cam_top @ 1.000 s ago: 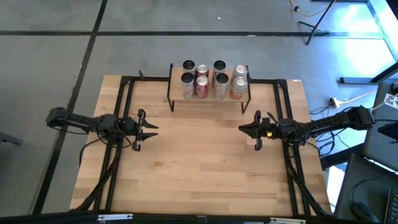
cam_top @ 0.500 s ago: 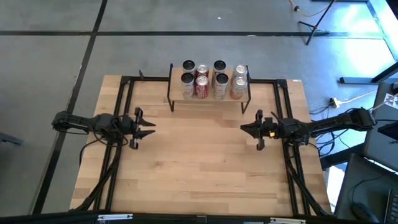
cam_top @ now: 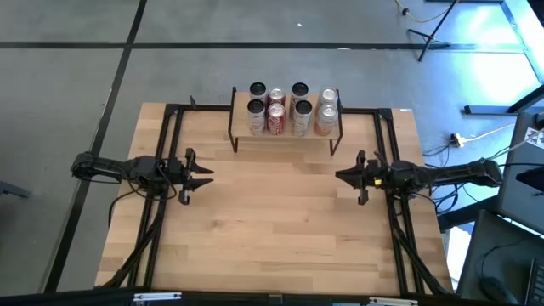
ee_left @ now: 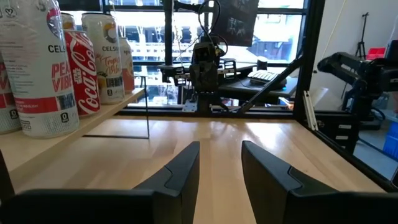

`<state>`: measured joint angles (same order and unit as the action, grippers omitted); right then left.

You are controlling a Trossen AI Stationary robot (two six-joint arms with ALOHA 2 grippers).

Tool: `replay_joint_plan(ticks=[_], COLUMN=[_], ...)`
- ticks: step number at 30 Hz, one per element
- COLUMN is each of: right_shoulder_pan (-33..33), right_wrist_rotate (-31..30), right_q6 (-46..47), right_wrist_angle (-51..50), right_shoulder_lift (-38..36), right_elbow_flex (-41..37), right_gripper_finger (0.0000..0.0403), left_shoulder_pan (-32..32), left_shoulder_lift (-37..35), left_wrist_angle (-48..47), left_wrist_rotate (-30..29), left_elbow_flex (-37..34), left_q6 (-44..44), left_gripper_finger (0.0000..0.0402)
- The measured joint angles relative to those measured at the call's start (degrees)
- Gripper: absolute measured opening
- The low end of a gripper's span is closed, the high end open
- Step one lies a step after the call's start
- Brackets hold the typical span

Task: Place canned beverage on shelf
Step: Return to Home Position

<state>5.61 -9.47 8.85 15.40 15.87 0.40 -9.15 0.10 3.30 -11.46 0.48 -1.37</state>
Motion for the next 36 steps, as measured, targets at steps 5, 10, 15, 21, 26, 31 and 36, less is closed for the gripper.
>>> replay_joint_plan(ticks=[5, 10, 15, 21, 26, 31, 36], right_shoulder_pan=[-0.01, -0.02, -0.02, -0.02, -0.02, -0.02, -0.01], right_wrist_rotate=[-0.04, -0.15, 0.61, 4.50, 4.55, 4.55, 4.55], right_q6=[0.05, -0.14, 0.13, 0.27, 0.27, 0.27, 0.27], right_wrist_angle=[-8.23, -12.51, -12.87, -13.60, -13.56, -13.56, -13.56], right_shoulder_lift=[-8.80, -15.27, -15.28, -14.48, -14.50, -14.50, -14.53], right_elbow_flex=[0.00, 0.09, 0.11, 0.13, 0.13, 0.13, 0.13], right_gripper_finger=[0.0024, 0.0024, 0.0024, 0.0024, 0.0024, 0.0024, 0.0024], left_shoulder_pan=[0.00, 0.00, -0.02, -0.02, -0.02, -0.02, -0.02], left_shoulder_lift=[0.02, 0.02, 0.02, 0.04, 0.04, 0.04, 0.04], left_wrist_angle=[0.04, 0.02, -0.18, -0.24, -0.25, -0.25, -0.25], left_wrist_rotate=[0.00, 0.01, -0.18, -0.15, -0.12, -0.02, -0.02], left_elbow_flex=[0.02, 0.02, 0.02, 0.02, 0.02, 0.02, 0.02], left_q6=[0.27, 0.39, 0.43, 0.44, 0.44, 0.44, 0.45], left_gripper_finger=[0.0110, 0.0110, 0.0110, 0.0110, 0.0110, 0.0110, 0.0110])
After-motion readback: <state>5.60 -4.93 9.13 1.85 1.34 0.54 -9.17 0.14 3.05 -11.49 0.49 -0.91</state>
